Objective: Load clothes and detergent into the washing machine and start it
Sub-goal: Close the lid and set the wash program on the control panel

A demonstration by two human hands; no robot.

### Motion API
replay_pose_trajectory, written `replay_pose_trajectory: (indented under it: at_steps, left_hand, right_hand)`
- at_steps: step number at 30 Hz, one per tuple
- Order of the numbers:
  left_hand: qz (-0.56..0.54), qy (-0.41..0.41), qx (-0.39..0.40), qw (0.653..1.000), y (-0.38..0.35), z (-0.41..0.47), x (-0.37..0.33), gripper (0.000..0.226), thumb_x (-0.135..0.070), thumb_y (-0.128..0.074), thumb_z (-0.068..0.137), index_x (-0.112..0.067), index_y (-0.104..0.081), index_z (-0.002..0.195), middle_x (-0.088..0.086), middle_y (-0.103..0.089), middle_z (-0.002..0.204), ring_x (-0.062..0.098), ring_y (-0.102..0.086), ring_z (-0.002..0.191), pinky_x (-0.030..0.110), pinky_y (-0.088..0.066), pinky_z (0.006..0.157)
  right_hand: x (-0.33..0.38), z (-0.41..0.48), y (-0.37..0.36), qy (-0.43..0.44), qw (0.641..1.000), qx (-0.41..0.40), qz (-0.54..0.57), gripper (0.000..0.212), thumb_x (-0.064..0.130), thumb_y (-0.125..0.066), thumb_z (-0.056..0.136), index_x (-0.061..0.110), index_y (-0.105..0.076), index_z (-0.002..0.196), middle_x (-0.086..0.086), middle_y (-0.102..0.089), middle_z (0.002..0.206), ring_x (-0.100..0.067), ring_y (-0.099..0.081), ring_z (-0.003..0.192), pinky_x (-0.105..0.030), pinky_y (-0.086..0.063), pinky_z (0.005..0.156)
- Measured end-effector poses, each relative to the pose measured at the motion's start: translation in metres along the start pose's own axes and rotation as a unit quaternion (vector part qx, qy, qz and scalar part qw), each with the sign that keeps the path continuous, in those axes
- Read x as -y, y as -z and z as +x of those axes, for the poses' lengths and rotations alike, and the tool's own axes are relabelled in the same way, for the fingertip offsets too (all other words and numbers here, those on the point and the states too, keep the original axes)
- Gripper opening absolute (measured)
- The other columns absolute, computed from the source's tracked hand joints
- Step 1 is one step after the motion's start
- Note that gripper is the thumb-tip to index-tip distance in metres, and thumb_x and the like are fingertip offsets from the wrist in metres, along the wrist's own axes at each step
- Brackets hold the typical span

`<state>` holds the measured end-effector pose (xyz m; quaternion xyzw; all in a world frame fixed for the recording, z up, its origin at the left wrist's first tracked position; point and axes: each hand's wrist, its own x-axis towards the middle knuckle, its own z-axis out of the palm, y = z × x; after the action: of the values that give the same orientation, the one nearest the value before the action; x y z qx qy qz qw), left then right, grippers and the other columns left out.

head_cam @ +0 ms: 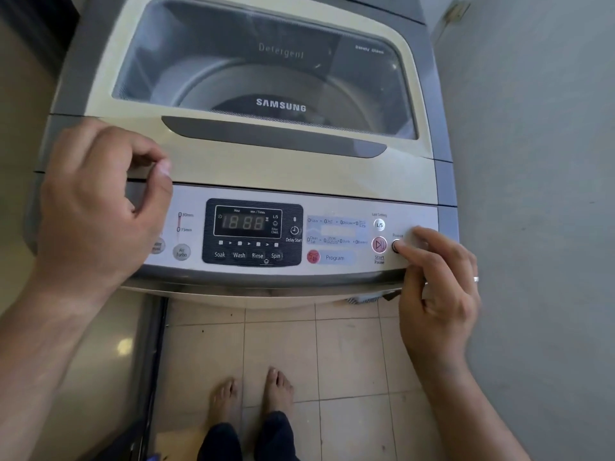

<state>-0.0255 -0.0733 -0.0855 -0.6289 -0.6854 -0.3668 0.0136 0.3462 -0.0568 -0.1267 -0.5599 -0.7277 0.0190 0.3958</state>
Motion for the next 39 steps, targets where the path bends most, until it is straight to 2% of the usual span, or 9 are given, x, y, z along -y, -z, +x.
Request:
replay_pose_trajectory:
  at_steps: [4, 6, 11, 15, 17, 22, 28, 33, 39]
  left_hand:
    - [-0.058, 0.055, 0.018, 0.997, -0.006, -0.001, 0.013, 0.023, -0.039, -0.053, 0.115, -0.021, -0.064, 0.125, 0.008, -0.063, 0.122, 0.043, -0.062, 0.117, 0.066, -0.058, 0.093]
    - [-0.055, 0.068, 0.023, 0.996, -0.008, -0.002, 0.016, 0.027, -0.038, -0.052, 0.115, -0.014, -0.062, 0.124, 0.019, -0.061, 0.123, 0.042, -0.062, 0.118, 0.065, -0.053, 0.102]
    - [-0.04, 0.06, 0.02, 0.997, -0.009, -0.002, 0.015, 0.023, -0.029, -0.054, 0.114, -0.008, -0.06, 0.119, 0.021, -0.061, 0.121, 0.042, -0.062, 0.116, 0.063, -0.052, 0.105]
    - [-0.027, 0.048, 0.015, 0.998, -0.009, -0.003, 0.016, 0.021, -0.027, -0.055, 0.114, -0.007, -0.061, 0.117, 0.021, -0.061, 0.119, 0.043, -0.062, 0.114, 0.063, -0.053, 0.101]
    - [-0.019, 0.043, 0.016, 0.999, -0.008, -0.003, 0.016, 0.023, -0.029, -0.055, 0.115, -0.007, -0.061, 0.117, 0.02, -0.061, 0.118, 0.044, -0.062, 0.113, 0.065, -0.052, 0.1]
    - [0.037, 0.002, -0.001, 0.999, -0.002, -0.003, 0.007, 0.023, -0.022, -0.059, 0.113, -0.001, -0.069, 0.11, 0.02, -0.064, 0.111, 0.048, -0.061, 0.106, 0.067, -0.052, 0.093]
    - [0.044, -0.016, -0.017, 0.999, -0.002, -0.004, 0.003, 0.018, -0.014, -0.063, 0.111, 0.001, -0.071, 0.105, 0.019, -0.066, 0.106, 0.045, -0.062, 0.101, 0.058, -0.053, 0.089]
    - [0.042, -0.009, -0.023, 0.999, -0.004, -0.005, 0.006, 0.017, -0.012, -0.062, 0.112, 0.001, -0.07, 0.105, 0.02, -0.067, 0.106, 0.044, -0.061, 0.1, 0.057, -0.052, 0.089]
    - [0.04, -0.016, -0.031, 0.999, -0.004, -0.004, 0.006, 0.019, -0.01, -0.061, 0.112, 0.003, -0.07, 0.103, 0.019, -0.07, 0.101, 0.043, -0.06, 0.096, 0.046, -0.046, 0.086]
  right_hand:
    - [0.002, -0.002, -0.004, 0.006, 1.0, -0.018, -0.006, 0.026, -0.011, -0.059, 0.101, 0.001, -0.082, 0.101, -0.016, -0.073, 0.122, -0.018, -0.06, 0.117, -0.037, -0.051, 0.099]
    - [0.002, -0.002, -0.005, 0.008, 1.0, -0.024, -0.01, 0.027, -0.01, -0.058, 0.102, 0.001, -0.082, 0.099, -0.014, -0.073, 0.122, -0.016, -0.058, 0.116, -0.036, -0.05, 0.098]
    - [0.0, -0.004, -0.007, 0.017, 0.999, -0.027, -0.029, 0.029, -0.013, -0.057, 0.102, -0.001, -0.082, 0.094, -0.017, -0.073, 0.119, -0.034, -0.065, 0.107, -0.041, -0.049, 0.093]
    - [0.0, -0.003, -0.007, 0.021, 0.998, -0.021, -0.052, 0.029, -0.013, -0.055, 0.102, -0.004, -0.08, 0.09, -0.022, -0.074, 0.115, -0.048, -0.066, 0.1, -0.031, -0.04, 0.099]
    - [0.001, -0.004, -0.008, 0.019, 0.998, -0.019, -0.052, 0.03, -0.013, -0.053, 0.102, -0.004, -0.079, 0.091, -0.023, -0.073, 0.116, -0.049, -0.065, 0.101, -0.032, -0.04, 0.099]
    - [0.006, -0.007, -0.013, 0.008, 0.999, -0.024, -0.042, 0.033, -0.004, -0.048, 0.108, -0.003, -0.079, 0.097, -0.022, -0.072, 0.12, -0.041, -0.062, 0.107, -0.048, -0.049, 0.092]
    - [0.016, -0.008, -0.012, -0.014, 0.998, -0.038, -0.052, 0.03, -0.014, -0.051, 0.103, -0.001, -0.078, 0.102, -0.023, -0.072, 0.118, -0.049, -0.063, 0.104, -0.039, -0.048, 0.097]
    - [0.045, -0.013, -0.013, 0.076, 0.996, -0.019, -0.039, 0.016, -0.002, -0.068, 0.1, 0.003, -0.082, 0.105, -0.02, -0.073, 0.105, -0.04, -0.068, 0.089, -0.027, -0.041, 0.098]
    - [0.062, -0.025, -0.029, 0.147, 0.988, 0.017, -0.029, 0.023, 0.01, -0.076, 0.098, 0.014, -0.08, 0.12, -0.013, -0.075, 0.113, -0.037, -0.071, 0.096, -0.051, -0.056, 0.092]
